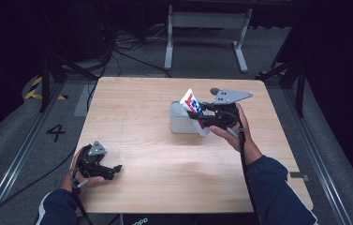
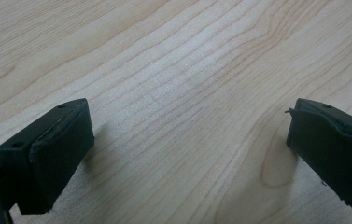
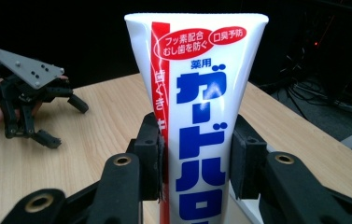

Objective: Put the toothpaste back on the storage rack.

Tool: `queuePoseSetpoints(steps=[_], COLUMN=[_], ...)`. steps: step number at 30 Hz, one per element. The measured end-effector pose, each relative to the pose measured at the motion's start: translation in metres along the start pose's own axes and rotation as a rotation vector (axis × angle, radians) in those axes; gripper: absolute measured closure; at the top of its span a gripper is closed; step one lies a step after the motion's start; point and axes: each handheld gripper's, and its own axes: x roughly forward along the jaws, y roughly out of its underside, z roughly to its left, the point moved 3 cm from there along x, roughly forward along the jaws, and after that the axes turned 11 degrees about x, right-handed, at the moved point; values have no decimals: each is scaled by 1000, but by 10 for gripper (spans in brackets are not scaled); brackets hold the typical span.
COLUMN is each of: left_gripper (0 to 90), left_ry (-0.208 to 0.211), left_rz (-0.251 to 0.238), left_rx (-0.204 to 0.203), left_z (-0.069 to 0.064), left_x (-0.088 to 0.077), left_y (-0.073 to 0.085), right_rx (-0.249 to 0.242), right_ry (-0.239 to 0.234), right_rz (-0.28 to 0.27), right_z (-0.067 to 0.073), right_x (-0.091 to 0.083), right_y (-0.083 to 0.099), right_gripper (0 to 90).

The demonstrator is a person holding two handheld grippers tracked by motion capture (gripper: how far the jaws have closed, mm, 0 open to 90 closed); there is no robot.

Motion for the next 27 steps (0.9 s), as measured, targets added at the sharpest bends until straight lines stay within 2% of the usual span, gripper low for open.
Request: queuePoseSetpoints(steps=[3,6,11,16,18,20,24,27], left_gripper=[12,13,14,14,14,14,14,14], left_ry=[0,-2,-1,-1,-1,-2,0,-1], left_rz=[-1,-2,-4,-4,-5,-3,-4,-4], left_rx=[0,1,0,0,0,0,-1,-1], left_z=[0,0,0,0,0,0,0,0], left_x=[0,0,0,0,0,0,0,0], left_y=[0,0,0,0,0,0,0,0], right_rx=[1,-10,12,11,6,21,16,16], right_ry=[5,35,48,66,67,57,71,64], right_rz=[1,-4,-23,-5,-12,-19,-10,-9], right_z=[-3,-7,-14,-20,-22,-24,-29,-31], right_x=[3,6,11,22,26,30,39,42], right_y=[-4,-10,-16,-22,-23,-24,-28,-30], right_gripper=[627,629,631,631,631,632,632,632])
